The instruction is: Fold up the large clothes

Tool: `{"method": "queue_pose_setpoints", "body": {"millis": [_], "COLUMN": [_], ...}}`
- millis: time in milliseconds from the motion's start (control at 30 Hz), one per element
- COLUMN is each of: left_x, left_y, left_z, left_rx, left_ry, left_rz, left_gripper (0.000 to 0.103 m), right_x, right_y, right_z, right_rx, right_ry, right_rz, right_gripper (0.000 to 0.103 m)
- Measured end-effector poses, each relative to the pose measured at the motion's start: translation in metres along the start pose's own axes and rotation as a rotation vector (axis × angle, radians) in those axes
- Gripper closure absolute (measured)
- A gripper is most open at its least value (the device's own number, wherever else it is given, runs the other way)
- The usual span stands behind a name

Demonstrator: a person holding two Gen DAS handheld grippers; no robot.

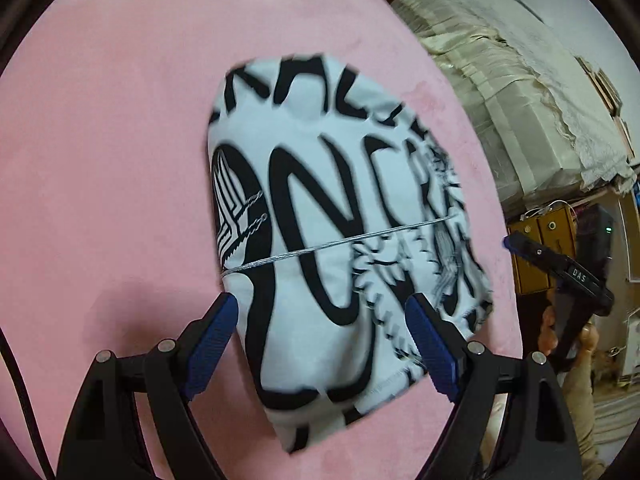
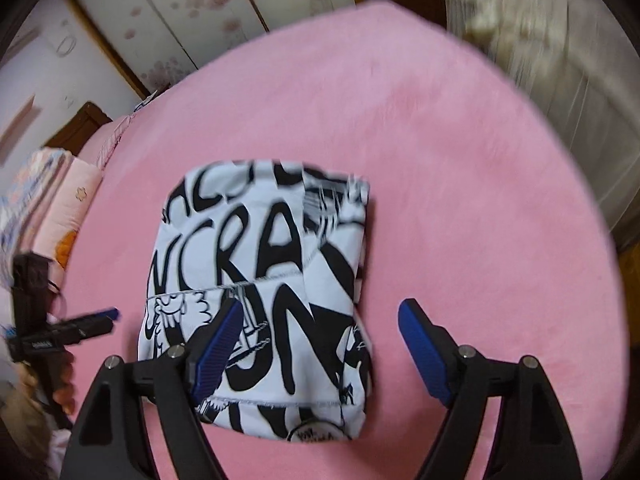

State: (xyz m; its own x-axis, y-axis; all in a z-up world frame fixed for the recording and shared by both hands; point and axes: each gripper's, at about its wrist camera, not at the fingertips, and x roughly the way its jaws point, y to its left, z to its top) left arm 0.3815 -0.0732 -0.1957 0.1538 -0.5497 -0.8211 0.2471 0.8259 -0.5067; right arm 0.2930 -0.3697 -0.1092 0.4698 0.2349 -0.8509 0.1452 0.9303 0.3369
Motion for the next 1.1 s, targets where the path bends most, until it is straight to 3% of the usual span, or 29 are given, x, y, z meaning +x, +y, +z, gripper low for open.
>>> {"method": "queue_pose_setpoints", "body": {"millis": [233, 433, 567, 733, 833, 967, 1000, 1100], "left_x": [0.036, 0.059, 0.074, 0.078, 0.073, 0.044, 0.034, -0.004], "left_y": [0.026, 0.038, 0.042, 0.038, 0.019, -0.003, -0.006, -0.014], "left_z": [0.005, 0.002, -0.001, 0.001, 0.003, 0.003, 0.002, -0.003], "left_rx": [-0.079, -0.072, -0.106, -0.148, -0.151, -0.054, -0.034, 0.042], "left_ry": [-0.002, 0.058, 0.049, 0.031, 0.002, -0.042, -0.052, -0.079], "left_rz": [-0.067, -0.148, -0.187, -0.148, -0.06, -0.021, -0.022, 0.039], "left_gripper": [0.009, 0.005, 0.0, 0.0, 0.012, 0.051, 0.054, 0.057], "right_x": [0.079, 0.112, 0.129, 0.13, 0.121, 0.095, 0.087, 0.064], "right_y": [-0.038, -0.038, -0.023, -0.017, -0.001, 0.021, 0.027, 0.056], "right_z": [-0.002, -0.001, -0.002, -0.008, -0.011, -0.017, -0.02, -0.032], "right_rx": [0.077, 0.085, 0.047, 0.055, 0.031, 0.013, 0.02, 0.009], "right_ry": [0.164, 0.2, 0.216, 0.198, 0.172, 0.124, 0.111, 0.086], "right_rz": [0.183, 0.386, 0.368, 0.324, 0.263, 0.196, 0.199, 0.21], "right_gripper": [0.023, 0.023, 0.025, 0.03, 0.046, 0.068, 0.074, 0.078]}}
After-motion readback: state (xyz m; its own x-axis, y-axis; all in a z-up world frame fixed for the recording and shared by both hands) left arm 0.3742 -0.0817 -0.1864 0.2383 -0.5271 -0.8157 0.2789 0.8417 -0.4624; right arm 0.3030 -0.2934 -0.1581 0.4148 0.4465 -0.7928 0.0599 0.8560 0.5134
